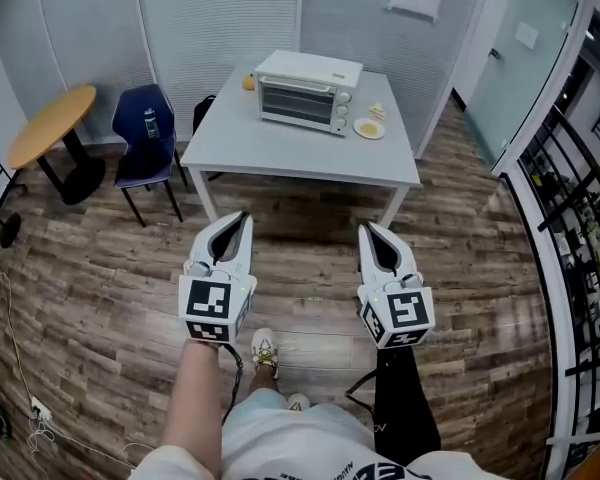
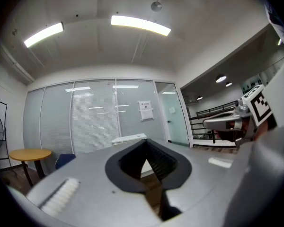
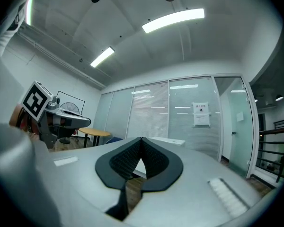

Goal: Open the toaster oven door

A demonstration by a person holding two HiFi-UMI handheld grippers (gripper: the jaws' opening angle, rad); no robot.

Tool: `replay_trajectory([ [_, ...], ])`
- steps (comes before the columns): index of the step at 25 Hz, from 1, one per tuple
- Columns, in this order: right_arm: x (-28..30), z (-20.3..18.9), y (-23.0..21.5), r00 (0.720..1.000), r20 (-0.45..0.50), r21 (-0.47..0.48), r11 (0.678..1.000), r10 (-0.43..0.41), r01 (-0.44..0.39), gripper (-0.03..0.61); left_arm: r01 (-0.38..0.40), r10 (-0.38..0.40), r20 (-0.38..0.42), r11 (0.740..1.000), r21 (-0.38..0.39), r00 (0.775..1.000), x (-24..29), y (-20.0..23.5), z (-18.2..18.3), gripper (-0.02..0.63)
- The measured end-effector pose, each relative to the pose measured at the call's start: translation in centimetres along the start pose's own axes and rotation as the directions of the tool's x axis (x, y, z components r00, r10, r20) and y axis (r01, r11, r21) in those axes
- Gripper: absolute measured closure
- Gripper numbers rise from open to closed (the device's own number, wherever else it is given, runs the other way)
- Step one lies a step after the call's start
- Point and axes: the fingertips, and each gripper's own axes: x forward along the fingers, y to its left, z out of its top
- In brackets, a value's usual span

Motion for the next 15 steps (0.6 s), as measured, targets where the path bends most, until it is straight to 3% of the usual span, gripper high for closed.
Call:
replay_trajectory([
  [4, 2.6, -0.6, -1.4, 1.0, 0.012, 0.051, 0.999, -0.018, 0.017, 0.575, 0.01, -0.01, 0.001, 1.0, 0.006, 1.0, 2.8, 1.2, -0.4, 0.555],
  [15, 12.7, -1.6, -4.1, 0.999, 0.001, 0.041, 0.998, -0.038, 0.038, 0.575, 0.026, -0.026, -0.002, 1.0, 0.011, 1.0, 11.9, 7.1, -1.1, 0.555],
])
